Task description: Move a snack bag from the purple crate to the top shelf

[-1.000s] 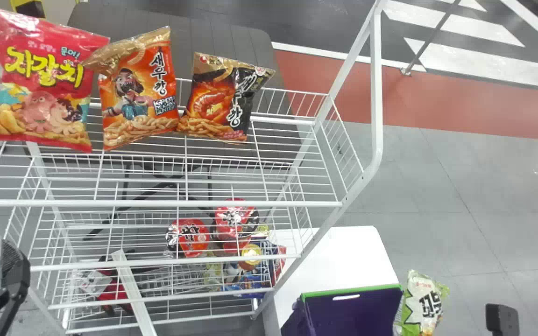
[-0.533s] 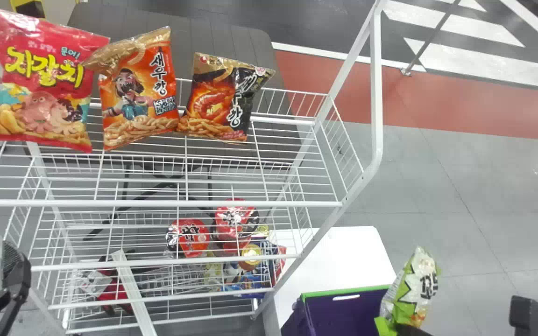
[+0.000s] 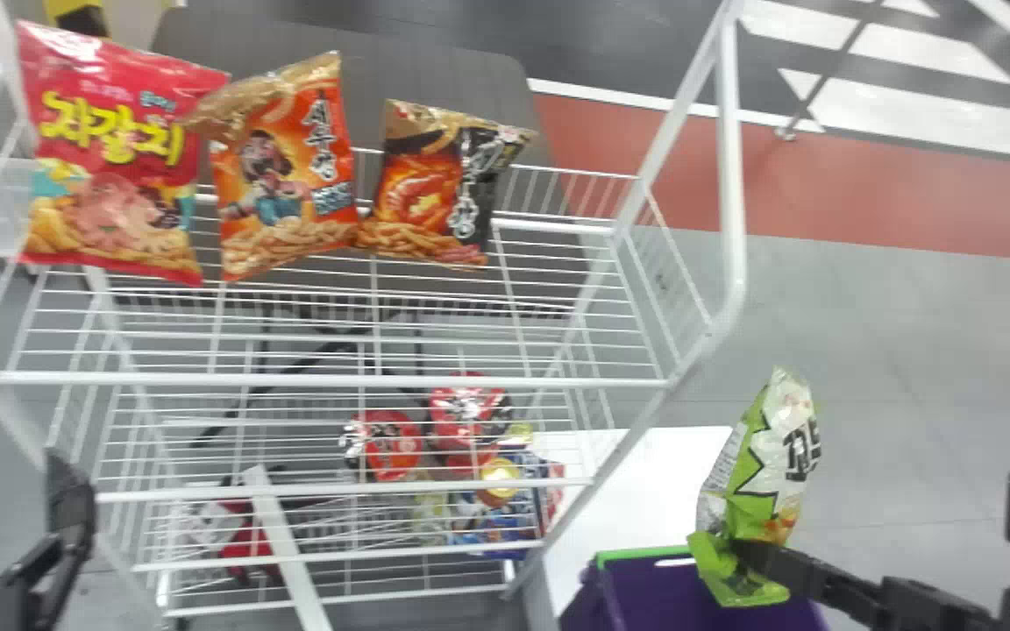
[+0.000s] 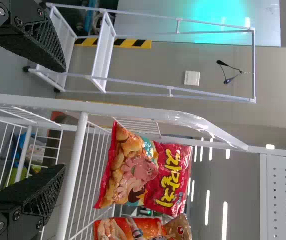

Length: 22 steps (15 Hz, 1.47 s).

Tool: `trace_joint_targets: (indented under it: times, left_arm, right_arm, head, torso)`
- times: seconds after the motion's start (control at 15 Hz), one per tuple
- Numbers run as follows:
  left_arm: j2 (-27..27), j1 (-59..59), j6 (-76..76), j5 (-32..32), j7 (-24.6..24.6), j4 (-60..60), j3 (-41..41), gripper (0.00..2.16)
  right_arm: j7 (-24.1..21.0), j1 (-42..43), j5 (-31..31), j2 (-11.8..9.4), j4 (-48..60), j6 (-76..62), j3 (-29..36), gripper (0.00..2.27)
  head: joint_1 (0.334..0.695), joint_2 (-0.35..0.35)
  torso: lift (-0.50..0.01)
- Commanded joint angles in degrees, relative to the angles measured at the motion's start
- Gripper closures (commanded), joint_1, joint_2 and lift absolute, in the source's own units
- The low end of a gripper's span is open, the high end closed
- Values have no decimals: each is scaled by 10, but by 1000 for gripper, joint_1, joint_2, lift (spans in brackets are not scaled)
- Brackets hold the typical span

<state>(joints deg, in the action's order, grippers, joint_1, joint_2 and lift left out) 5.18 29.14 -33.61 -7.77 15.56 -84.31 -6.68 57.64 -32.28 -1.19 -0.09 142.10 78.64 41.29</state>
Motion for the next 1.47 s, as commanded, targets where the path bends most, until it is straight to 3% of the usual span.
trace_joint_targets:
  times: [0.0,0.07,0.4,0.73,0.87,1.4]
  left_arm:
    - [0,-1,0,0,0,0,0,147]
    - [1,-1,0,0,0,0,1,147]
    - [1,-6,2,-4,0,3,1,147]
    - [1,-12,2,-6,-1,8,4,147]
    - [0,-18,2,-6,-1,15,2,147]
    - [2,-26,0,-10,-2,24,2,147]
  right_arm:
    - [-13,1,20,1,44,15,-54,2138]
    - [-17,9,42,1,54,11,-82,2138]
    - [-52,93,118,1,61,-5,-203,2125]
    - [-115,181,175,1,-2,-15,-294,2125]
    - [-161,198,174,1,-63,-96,-326,2125]
    - [-257,300,168,1,-290,-295,-341,2125]
  head:
    - [695,-206]
    - [695,-158]
    - [695,-41]
    - [695,15]
    - [695,28]
    - [695,36]
  torso:
    - [0]
    - [0]
    - [0]
    - [0]
    - [0]
    - [0]
